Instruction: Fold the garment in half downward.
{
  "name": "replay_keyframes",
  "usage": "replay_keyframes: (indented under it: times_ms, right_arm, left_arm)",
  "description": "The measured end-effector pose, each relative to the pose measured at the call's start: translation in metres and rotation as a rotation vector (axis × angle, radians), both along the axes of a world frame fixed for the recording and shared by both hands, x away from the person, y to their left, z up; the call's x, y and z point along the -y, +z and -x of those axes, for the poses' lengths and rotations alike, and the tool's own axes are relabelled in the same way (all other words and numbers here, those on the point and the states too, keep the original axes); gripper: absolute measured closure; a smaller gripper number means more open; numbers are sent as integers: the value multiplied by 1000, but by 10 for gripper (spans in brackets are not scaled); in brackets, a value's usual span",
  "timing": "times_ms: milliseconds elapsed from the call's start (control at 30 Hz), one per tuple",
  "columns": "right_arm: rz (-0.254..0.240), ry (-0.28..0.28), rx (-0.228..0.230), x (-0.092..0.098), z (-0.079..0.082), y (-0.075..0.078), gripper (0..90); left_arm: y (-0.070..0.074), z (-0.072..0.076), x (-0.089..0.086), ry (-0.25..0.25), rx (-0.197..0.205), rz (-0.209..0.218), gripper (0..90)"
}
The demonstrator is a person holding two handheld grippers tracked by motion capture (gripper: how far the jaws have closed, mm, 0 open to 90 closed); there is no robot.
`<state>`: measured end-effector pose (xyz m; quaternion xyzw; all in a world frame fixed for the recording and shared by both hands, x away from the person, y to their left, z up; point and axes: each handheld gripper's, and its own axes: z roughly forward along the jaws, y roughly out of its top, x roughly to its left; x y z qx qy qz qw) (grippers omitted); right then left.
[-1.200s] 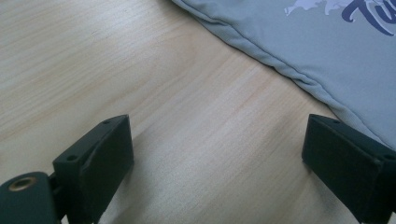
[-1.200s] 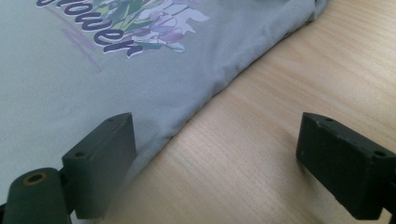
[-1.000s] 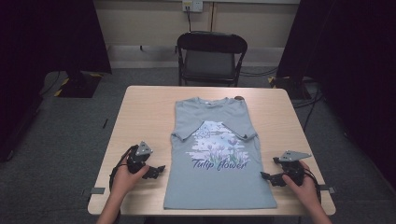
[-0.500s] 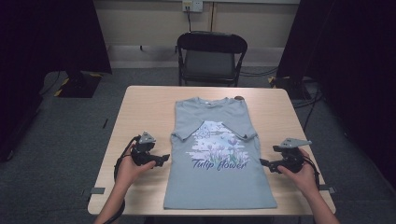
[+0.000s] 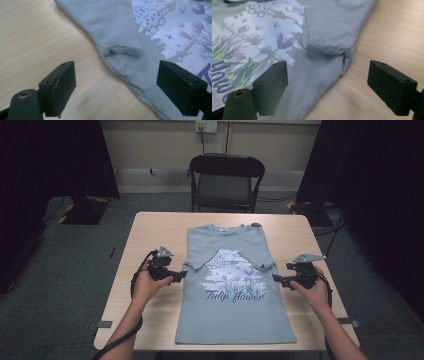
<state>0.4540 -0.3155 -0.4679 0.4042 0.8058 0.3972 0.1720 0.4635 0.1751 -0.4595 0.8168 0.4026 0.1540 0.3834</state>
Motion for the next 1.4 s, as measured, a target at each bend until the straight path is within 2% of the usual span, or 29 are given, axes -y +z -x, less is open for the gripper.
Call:
replay_keyframes:
  times_ms: [233,367,600,733,833,900,1000,1067,1100,1133,1200,1333,1400]
  right_arm:
    - [-2,-18,9,-6,-19,4,162]
    - [-12,-25,3,-10,-29,3,199]
    - [-43,-78,11,-13,-47,3,249]
    - [-46,-96,-4,-15,-58,-4,255]
    - [-69,-114,-6,-16,-65,-7,274]
    - [-73,-126,-13,-17,-70,-9,310]
    - [-45,-146,-18,-18,-77,-14,358]
    - [-43,-148,-16,-19,-81,-15,392]
    - [-27,-150,-8,-20,-82,-15,405]
    - [-2,-148,1,-21,-83,-16,423]
    - [31,-144,-1,-24,-86,-18,436]
    - [41,-147,-18,-28,-88,-23,462]
    - [65,-141,-20,-30,-88,-25,476]
  left_arm:
    - [6,-18,2,23,11,-2,157]
    - [5,-28,8,40,3,14,168]
    - [3,-46,22,64,-8,15,199]
    - [0,-55,29,74,-15,5,204]
    - [-5,-63,34,94,-22,-8,233]
    - [-11,-68,37,118,-26,4,244]
    - [-17,-76,41,139,-13,-8,276]
    - [-22,-79,43,146,-23,-10,295]
    - [-25,-81,45,153,-24,-15,297]
    - [-27,-81,45,150,-24,-35,304]
    - [-30,-82,46,168,-30,-37,312]
    - [-33,-82,45,176,-35,-46,321]
    - [-34,-81,45,173,-33,-45,330]
